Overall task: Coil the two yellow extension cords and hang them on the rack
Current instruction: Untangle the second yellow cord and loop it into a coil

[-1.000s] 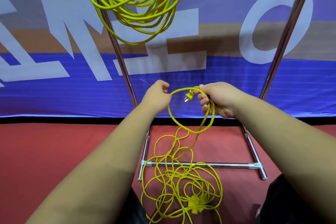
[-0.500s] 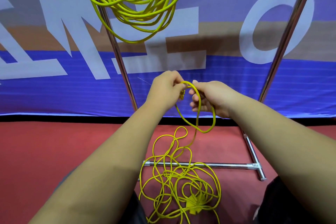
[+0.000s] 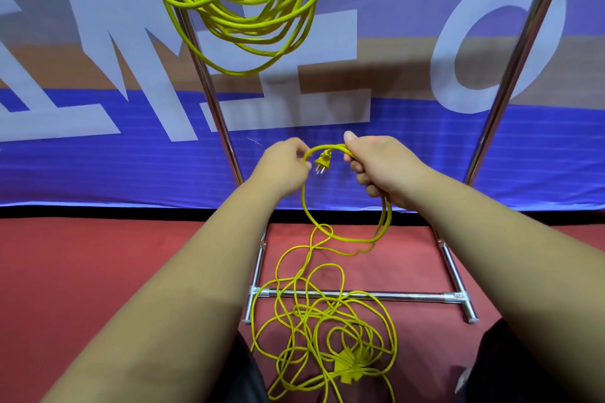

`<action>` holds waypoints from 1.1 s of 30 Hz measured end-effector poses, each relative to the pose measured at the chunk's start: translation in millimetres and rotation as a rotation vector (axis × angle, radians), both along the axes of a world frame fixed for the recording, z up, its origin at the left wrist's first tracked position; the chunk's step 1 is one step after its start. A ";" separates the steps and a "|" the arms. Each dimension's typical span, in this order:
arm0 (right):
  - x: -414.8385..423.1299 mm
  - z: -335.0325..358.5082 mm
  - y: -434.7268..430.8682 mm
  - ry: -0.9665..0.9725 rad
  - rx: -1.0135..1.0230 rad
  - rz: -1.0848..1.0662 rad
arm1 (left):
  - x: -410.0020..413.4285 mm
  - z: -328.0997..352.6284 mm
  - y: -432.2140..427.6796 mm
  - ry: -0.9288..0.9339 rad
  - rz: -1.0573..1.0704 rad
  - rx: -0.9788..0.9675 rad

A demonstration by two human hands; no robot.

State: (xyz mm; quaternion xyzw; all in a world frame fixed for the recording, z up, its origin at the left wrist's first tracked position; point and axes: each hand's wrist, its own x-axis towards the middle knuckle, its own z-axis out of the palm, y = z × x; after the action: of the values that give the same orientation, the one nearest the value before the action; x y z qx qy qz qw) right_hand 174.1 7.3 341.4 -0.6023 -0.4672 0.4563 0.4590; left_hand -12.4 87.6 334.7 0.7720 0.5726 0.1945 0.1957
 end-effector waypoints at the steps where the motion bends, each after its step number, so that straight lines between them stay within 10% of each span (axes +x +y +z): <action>1: 0.9 0.2 -1.1 -0.005 0.001 0.002 | 0.3 -0.8 -1.0 0.029 -0.105 0.016; 6: 1.8 2.4 -5.7 0.014 -0.002 0.055 | 11.9 6.7 -17.9 -0.043 -0.406 0.148; 33: 8.5 2.6 -3.4 -0.030 0.025 0.183 | -4.1 17.1 -2.5 -0.482 -0.113 -0.255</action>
State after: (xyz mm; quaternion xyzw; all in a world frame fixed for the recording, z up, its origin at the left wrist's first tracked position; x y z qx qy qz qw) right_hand 182.6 3.8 344.0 -0.5582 -0.5328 0.4814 0.4157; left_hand -16.5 85.0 351.7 0.7033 0.4855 0.2875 0.4325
